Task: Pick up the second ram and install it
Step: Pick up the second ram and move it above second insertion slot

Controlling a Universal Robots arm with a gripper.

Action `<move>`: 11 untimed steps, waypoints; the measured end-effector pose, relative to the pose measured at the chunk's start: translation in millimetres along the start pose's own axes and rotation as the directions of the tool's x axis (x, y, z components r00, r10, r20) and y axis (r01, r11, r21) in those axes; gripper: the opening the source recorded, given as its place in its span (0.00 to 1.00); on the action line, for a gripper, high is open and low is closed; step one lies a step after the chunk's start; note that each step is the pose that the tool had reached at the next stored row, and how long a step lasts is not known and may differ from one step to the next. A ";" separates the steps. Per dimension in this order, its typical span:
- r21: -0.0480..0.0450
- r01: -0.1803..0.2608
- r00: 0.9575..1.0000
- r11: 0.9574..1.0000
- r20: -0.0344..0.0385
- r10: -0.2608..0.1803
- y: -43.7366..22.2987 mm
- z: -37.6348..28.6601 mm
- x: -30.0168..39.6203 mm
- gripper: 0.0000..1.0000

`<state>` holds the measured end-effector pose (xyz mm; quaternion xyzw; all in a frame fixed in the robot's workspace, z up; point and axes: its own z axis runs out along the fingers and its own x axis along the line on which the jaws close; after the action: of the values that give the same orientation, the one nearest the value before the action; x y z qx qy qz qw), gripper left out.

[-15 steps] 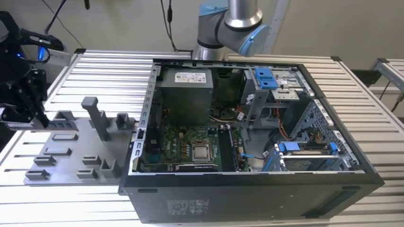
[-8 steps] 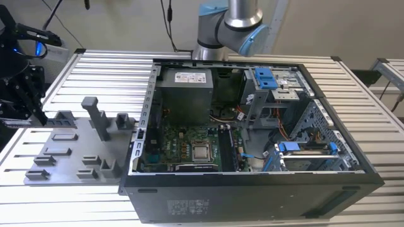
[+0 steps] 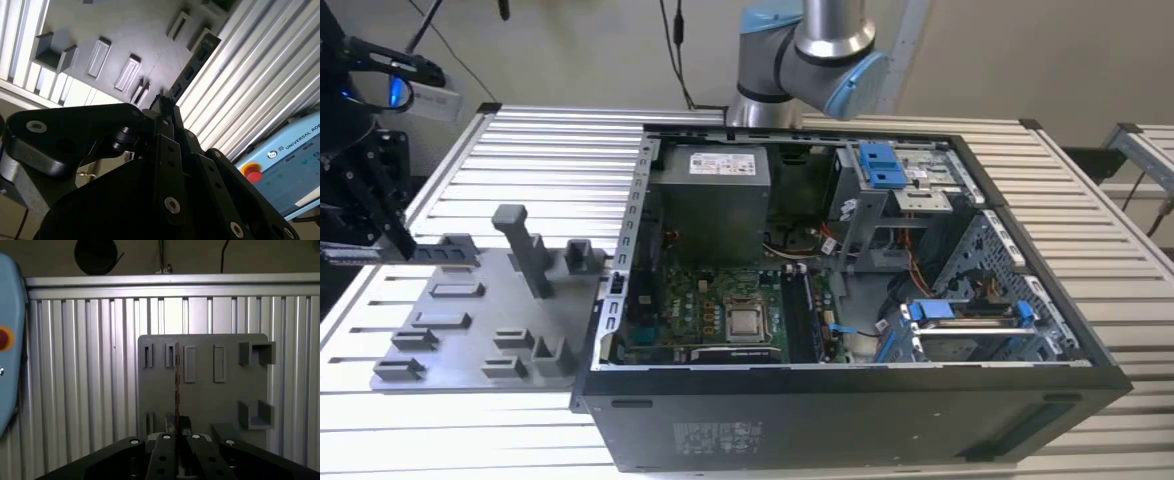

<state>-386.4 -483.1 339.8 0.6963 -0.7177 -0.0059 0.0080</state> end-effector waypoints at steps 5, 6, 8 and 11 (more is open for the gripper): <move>0.000 0.000 1.000 1.000 0.000 0.000 0.1 -5.4 0.0 0.14; 0.000 0.000 1.000 1.000 0.000 0.000 0.1 -6.4 0.0 0.14; 0.000 0.000 1.000 1.000 0.000 0.000 0.2 -8.3 0.0 0.14; 0.000 -0.001 1.000 1.000 0.000 0.001 0.2 -11.4 0.0 0.14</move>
<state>-386.4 -483.1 351.1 0.6961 -0.7179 -0.0059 0.0080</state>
